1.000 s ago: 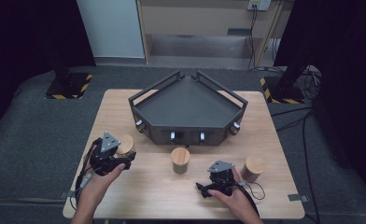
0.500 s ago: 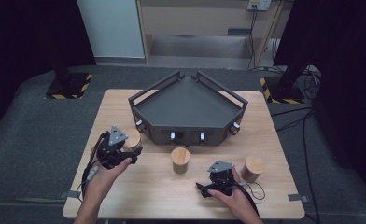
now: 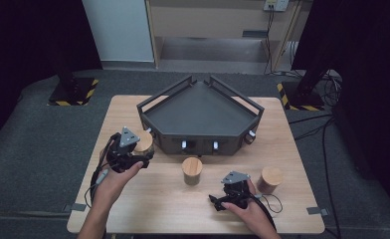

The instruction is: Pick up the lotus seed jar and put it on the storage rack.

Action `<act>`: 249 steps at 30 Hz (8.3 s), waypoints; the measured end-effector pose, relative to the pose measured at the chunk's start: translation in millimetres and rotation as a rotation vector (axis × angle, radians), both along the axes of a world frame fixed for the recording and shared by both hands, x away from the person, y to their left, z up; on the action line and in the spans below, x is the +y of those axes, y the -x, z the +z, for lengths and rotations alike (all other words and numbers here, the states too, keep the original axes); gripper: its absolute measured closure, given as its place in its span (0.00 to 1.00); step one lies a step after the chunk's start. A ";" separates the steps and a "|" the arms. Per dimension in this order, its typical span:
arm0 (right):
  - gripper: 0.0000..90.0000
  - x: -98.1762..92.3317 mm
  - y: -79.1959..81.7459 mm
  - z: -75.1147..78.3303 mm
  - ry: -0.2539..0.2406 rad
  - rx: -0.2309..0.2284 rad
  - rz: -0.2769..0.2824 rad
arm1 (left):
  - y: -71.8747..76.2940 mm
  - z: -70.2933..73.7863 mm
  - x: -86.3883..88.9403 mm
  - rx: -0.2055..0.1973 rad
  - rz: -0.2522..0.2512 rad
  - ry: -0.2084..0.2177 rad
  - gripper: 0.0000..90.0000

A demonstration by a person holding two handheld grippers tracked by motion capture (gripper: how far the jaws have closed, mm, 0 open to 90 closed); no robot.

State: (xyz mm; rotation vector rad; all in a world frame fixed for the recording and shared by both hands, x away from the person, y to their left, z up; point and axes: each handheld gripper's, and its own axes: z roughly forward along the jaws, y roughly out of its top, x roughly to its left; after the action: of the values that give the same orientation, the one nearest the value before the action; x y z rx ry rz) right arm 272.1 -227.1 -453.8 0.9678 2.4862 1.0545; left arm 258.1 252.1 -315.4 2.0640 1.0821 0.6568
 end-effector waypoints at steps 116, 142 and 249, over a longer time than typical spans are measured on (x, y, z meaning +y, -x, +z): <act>0.01 0.0 0.4 -0.1 0.000 -0.002 -0.001 | -94.0 24.4 -55.2 -0.047 -0.039 -0.031 0.27; 0.01 -0.2 0.5 -0.3 -0.001 -0.003 -0.001 | -120.3 21.7 -71.0 -0.042 -0.039 -0.056 0.27; 0.01 -0.1 0.3 0.0 -0.001 0.000 -0.002 | -38.9 -2.6 -16.1 -0.040 0.037 0.066 0.03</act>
State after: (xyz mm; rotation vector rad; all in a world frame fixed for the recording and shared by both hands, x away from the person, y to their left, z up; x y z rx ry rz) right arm 271.8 -227.2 -453.8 0.9699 2.4850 1.0551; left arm 297.0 236.0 -318.0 1.9708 1.1068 0.6684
